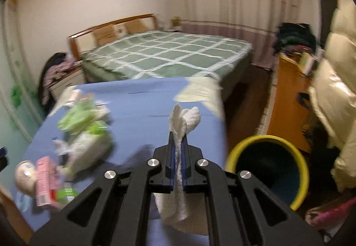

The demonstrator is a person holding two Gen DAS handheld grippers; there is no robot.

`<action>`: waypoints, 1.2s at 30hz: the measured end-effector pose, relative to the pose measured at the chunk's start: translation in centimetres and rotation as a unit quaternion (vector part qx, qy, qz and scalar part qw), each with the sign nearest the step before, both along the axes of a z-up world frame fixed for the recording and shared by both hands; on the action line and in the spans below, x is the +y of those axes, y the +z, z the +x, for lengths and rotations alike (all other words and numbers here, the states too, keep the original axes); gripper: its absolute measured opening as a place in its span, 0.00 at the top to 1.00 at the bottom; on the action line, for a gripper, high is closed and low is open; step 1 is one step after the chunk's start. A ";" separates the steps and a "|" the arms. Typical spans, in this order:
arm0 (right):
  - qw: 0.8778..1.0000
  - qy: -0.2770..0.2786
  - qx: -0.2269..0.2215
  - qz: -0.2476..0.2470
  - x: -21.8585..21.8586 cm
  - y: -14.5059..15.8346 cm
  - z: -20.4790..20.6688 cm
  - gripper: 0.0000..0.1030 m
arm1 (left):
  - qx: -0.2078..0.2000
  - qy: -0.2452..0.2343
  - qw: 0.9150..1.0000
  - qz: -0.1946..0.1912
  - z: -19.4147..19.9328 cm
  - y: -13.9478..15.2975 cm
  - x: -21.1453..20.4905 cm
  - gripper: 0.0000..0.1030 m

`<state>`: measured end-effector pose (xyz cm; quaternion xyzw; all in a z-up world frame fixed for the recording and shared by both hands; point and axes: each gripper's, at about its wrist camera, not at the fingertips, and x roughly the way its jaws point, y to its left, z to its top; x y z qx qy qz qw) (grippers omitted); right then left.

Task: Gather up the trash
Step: 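Lower the tissue into the bin and open the right gripper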

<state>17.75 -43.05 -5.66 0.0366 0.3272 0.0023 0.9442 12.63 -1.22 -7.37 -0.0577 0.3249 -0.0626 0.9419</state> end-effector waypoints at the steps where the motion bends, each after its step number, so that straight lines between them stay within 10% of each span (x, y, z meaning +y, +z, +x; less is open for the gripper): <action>1: 1.000 -0.015 0.003 -0.001 -1.1 -0.3 0.0 0.95 | 0.002 0.001 1.000 0.000 0.0 -0.1 0.1 0.05; 15: 0.979 -0.184 0.081 -0.029 -14.5 -8.9 3.5 0.80 | 0.006 0.028 0.999 0.034 0.0 -0.6 0.6 0.05; 36: 0.984 -0.158 0.082 -0.009 -11.6 -9.7 4.0 0.72 | 0.035 0.082 0.994 0.062 -0.2 -2.3 3.9 0.11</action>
